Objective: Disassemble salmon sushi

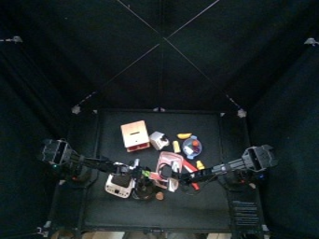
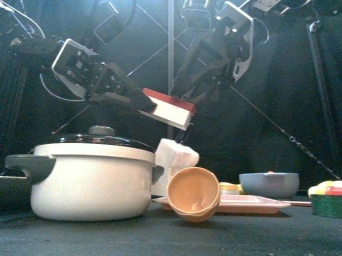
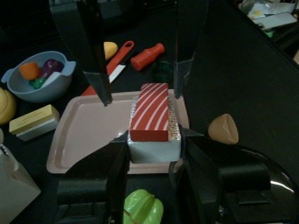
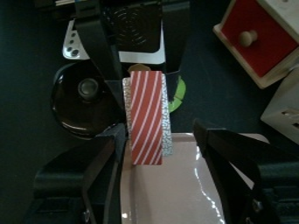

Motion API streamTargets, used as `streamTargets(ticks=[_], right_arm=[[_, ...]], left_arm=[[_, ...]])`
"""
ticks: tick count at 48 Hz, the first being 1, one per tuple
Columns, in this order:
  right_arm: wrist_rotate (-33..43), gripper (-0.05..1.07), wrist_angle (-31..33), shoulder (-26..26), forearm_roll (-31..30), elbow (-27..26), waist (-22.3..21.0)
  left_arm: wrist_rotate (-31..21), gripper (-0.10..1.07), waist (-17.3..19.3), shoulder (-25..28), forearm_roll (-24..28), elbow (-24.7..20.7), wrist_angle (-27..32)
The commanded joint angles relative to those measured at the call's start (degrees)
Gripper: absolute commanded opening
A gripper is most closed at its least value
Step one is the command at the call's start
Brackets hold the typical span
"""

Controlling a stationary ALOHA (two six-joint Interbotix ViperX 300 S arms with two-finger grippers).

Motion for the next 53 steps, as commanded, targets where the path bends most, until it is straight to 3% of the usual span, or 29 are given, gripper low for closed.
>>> streamTargets(ticks=[1,53], right_arm=[[0.09,0.94,0.0,-2.72,-0.09,-0.62,-0.09],[0.09,0.93,-0.35,1.05,-0.09,-2.11,-0.26]], left_arm=[[0.0,0.64,0.09,-0.79,0.18,-0.7,-0.53],[0.0,0.64,0.09,-0.88,0.62,-0.97,-0.7]])
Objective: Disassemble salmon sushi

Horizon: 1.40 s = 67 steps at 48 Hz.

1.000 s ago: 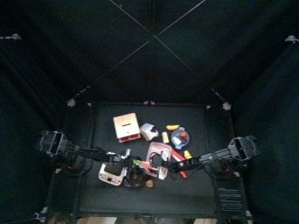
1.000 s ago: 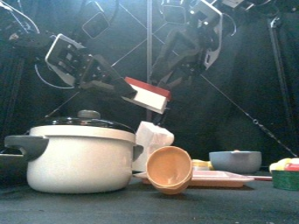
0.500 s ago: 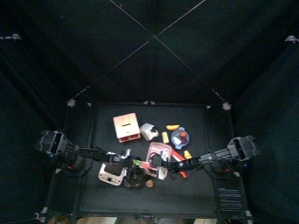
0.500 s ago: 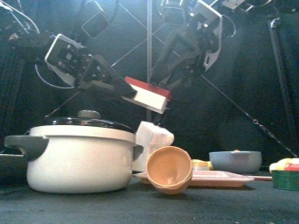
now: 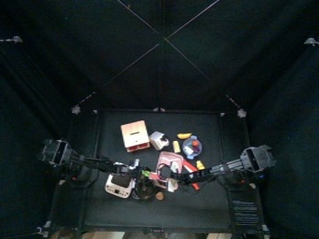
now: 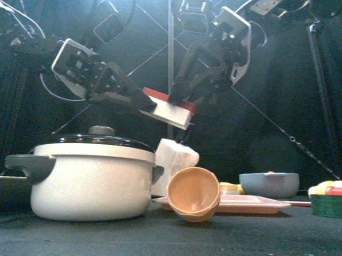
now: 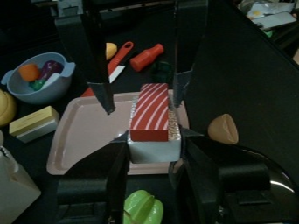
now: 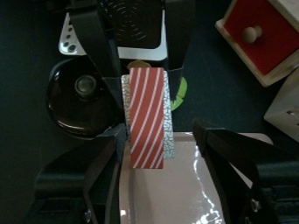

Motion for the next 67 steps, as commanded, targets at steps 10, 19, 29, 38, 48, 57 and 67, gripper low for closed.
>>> streamTargets(ticks=[10,19,29,38,48,57,67], right_arm=[[0.0,0.84,-0.18,-0.97,0.09,-1.41,-0.44],[0.0,0.7,-0.18,-0.79,0.53,-1.41,-0.7],[0.09,0.6,0.18,-0.79,0.53,-1.41,-0.79],[0.18,0.57,0.44,-1.58,0.7,-0.79,-0.88],[0.09,0.56,1.14,-2.2,1.76,-0.18,-0.79],[0.09,0.56,1.32,-2.37,1.76,0.18,-0.79],[0.18,0.56,1.49,-2.46,1.85,0.26,-0.79]], left_arm=[[0.0,0.64,0.18,-0.79,0.09,-0.88,-0.7],[0.0,0.64,0.18,-0.79,0.09,-0.97,-0.7],[0.0,0.64,0.26,-0.79,0.09,-0.7,-0.7],[0.0,0.64,0.62,-0.79,0.0,-0.35,-0.7],[0.0,0.64,1.41,-0.88,0.0,0.35,-0.7],[0.0,0.64,1.49,-0.97,0.0,0.53,-0.7],[0.0,0.64,1.49,-1.05,-0.09,0.7,-0.7]])
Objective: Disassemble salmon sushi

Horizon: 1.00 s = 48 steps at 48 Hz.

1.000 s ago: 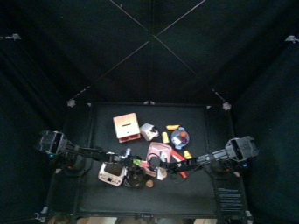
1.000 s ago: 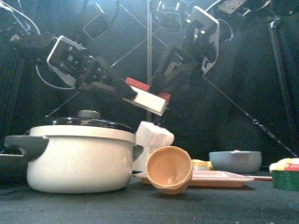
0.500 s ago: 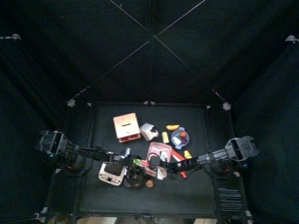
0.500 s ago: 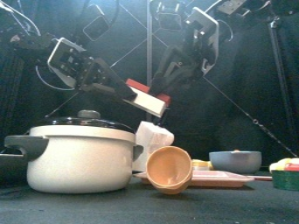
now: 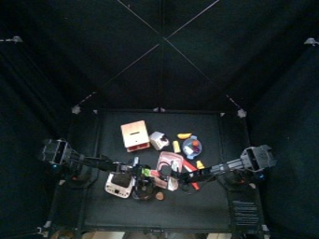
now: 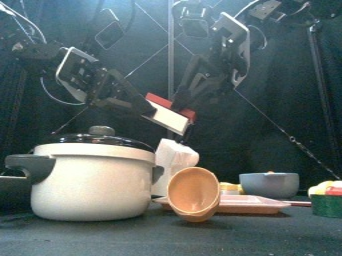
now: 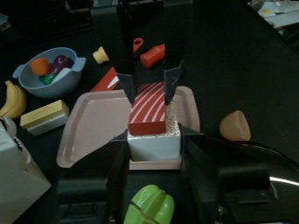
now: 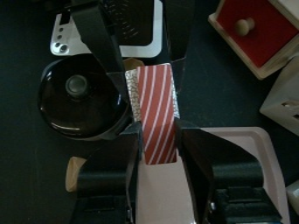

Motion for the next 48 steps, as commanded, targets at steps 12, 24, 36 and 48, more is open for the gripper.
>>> streamTargets(ticks=[12,24,36,48], right_arm=[[0.0,0.56,1.23,-3.43,0.97,0.44,0.18],[0.0,0.56,2.29,-4.48,1.76,1.49,0.18],[0.0,0.56,2.55,-4.75,2.37,1.93,0.26],[0.0,0.56,2.72,-5.01,2.37,2.2,0.35]], left_arm=[[0.0,0.64,0.53,-1.23,0.0,0.26,-0.26],[-0.09,0.64,0.79,-1.49,-0.09,0.7,-0.26],[-0.09,0.64,0.88,-2.29,-0.09,1.49,-0.26],[-0.18,0.64,1.23,-2.72,-0.09,2.2,-0.35]])
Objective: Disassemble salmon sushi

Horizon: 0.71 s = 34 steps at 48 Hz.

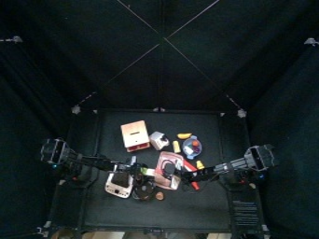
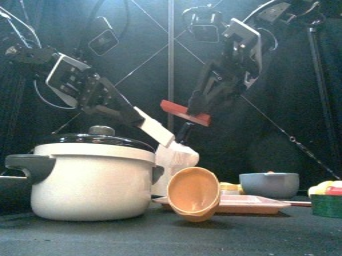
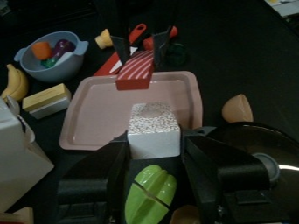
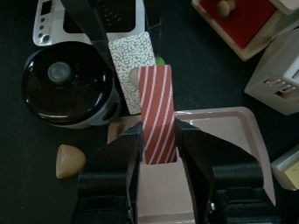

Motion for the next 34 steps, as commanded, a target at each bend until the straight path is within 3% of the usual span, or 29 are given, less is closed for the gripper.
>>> streamTargets(ticks=[1,34], right_arm=[[0.26,0.56,0.26,-1.93,-0.09,-0.79,-0.09],[0.35,0.56,2.2,-3.16,2.55,0.18,1.05]], left_arm=[[-0.09,0.64,0.18,-0.79,0.0,-0.53,-0.44],[0.0,0.64,0.53,-2.02,-0.53,0.79,-0.44]])
